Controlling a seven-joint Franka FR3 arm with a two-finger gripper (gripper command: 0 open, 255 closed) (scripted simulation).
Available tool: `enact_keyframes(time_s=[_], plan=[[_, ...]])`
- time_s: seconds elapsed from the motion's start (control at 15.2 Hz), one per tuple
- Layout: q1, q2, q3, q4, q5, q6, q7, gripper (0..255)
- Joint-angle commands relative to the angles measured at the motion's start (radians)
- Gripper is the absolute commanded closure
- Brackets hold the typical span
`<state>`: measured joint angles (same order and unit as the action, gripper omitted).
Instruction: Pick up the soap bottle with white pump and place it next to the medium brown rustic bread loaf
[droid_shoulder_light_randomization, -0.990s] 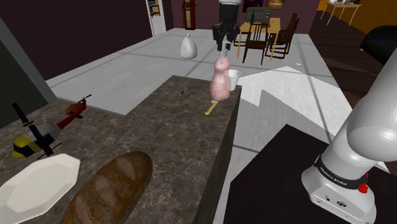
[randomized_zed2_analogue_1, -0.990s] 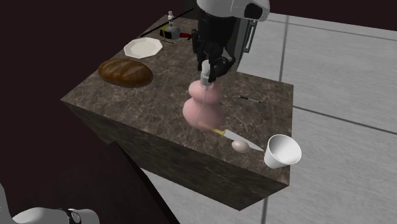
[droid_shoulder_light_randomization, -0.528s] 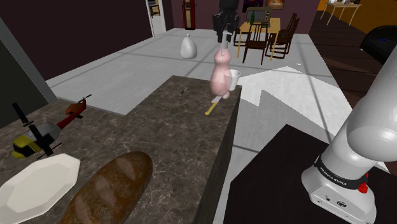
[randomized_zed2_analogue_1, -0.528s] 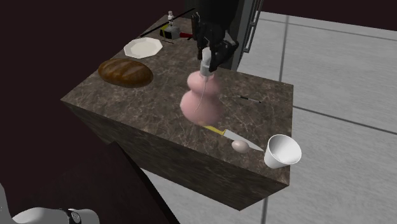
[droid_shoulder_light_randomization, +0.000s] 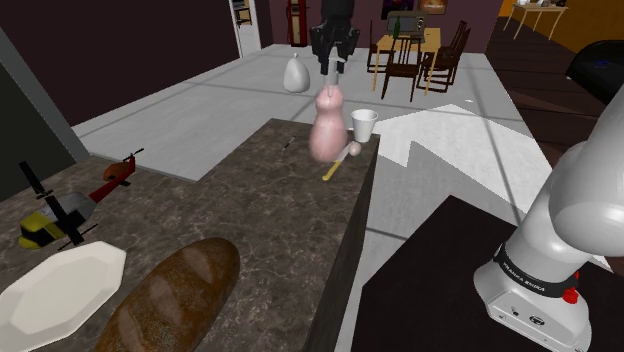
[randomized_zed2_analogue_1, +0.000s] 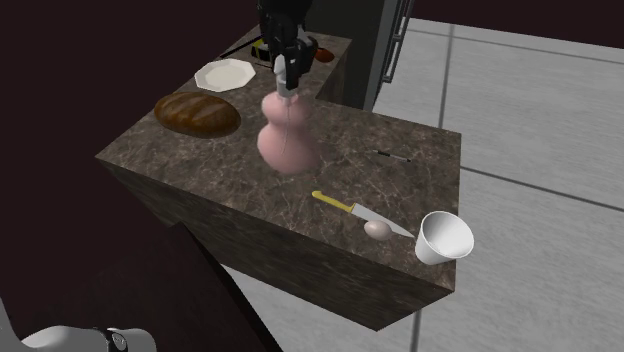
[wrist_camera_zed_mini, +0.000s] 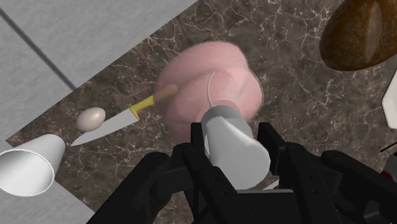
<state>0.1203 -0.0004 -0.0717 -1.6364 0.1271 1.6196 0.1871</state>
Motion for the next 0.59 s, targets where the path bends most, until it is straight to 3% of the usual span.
enact_keyframes(time_s=[0.0, 0.53], plan=[[0.021, 0.003, 0.021, 0.005, 0.001, 0.005, 0.043, 255], [0.116, 0.032, 0.114, 0.036, -0.001, 0.027, 0.23, 255]])
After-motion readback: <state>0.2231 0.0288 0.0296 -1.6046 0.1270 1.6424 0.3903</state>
